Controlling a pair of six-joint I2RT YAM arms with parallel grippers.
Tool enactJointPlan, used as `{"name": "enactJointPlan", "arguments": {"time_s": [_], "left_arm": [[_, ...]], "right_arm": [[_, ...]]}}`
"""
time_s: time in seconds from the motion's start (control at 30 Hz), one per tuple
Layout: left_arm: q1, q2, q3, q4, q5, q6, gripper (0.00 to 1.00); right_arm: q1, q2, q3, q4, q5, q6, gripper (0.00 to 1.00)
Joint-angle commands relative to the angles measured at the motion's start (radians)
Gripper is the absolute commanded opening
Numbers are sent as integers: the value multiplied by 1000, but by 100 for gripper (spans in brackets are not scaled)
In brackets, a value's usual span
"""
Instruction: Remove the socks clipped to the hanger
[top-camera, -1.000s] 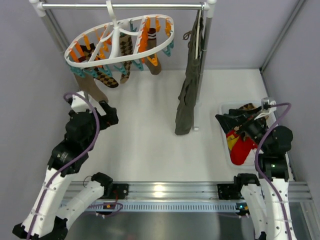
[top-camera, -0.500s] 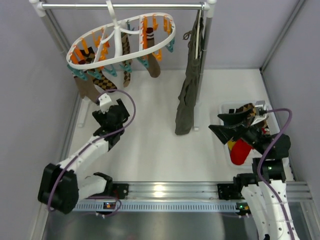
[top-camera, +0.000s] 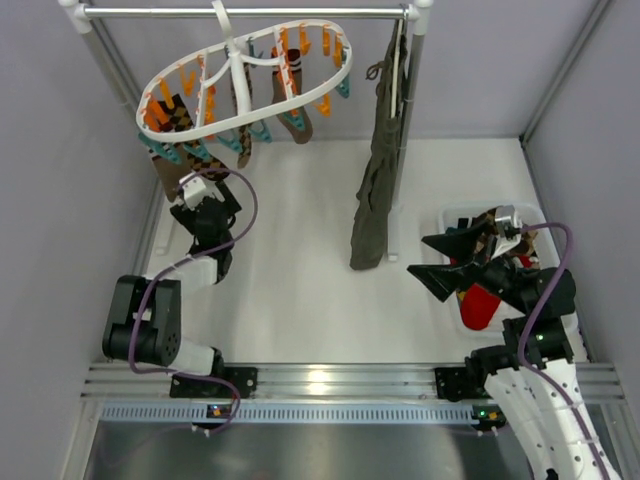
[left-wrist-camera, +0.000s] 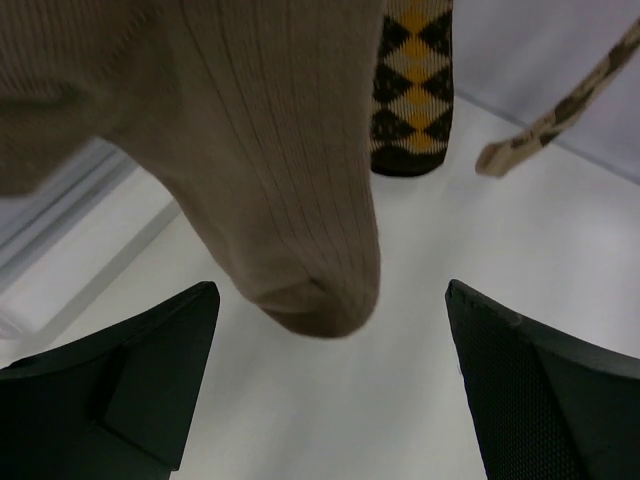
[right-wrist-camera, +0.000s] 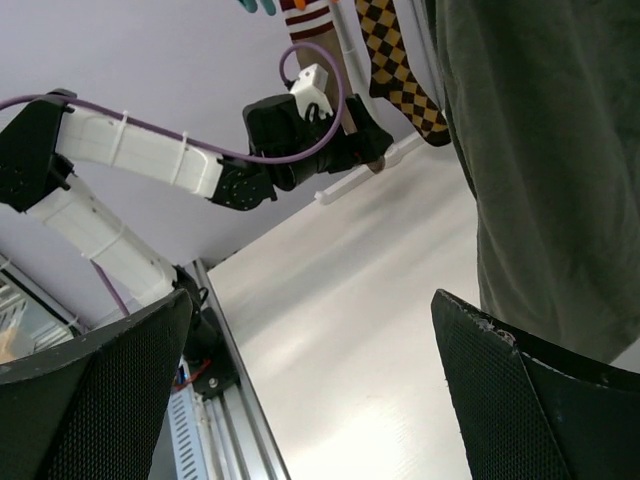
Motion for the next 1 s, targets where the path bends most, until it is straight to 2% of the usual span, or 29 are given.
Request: {"name": "enactJointPlan", "arguments": {"time_s": [0.0,0.07,0.17,0.2,0.37,0.63,0.87,0.9,0.93,0.97], "left_arm": [[45,11,-20,204,57,59,98],[54,5,-53,238,57,84,98],[118,-7,-82,275,170,92,98],[166,-6,-86,292,250,101,98],[244,51,-40,300,373,191,98],[260,192,109,300,412,218,98],[261,255,183,300,329,208,97],[261,258,189,300,326,210,94],[260,260,194,300,326,210,80],[261,260,195,300,330,210,62]], "right_arm": [[40,17,17,21,13,-67,99],[45,28,28,-5,27,-95,99],[63,30,43,-47,48,-146,99],[71,28,40,-47,51,-156,99],[98,26,33,-47,52,-167,99],[134,34,34,-47,41,-181,99],[143,45,34,-42,48,-187,99],[145,45,34,-41,48,-187,99],[145,46,34,-39,48,-187,99],[146,46,33,-39,50,-187,100]]}}
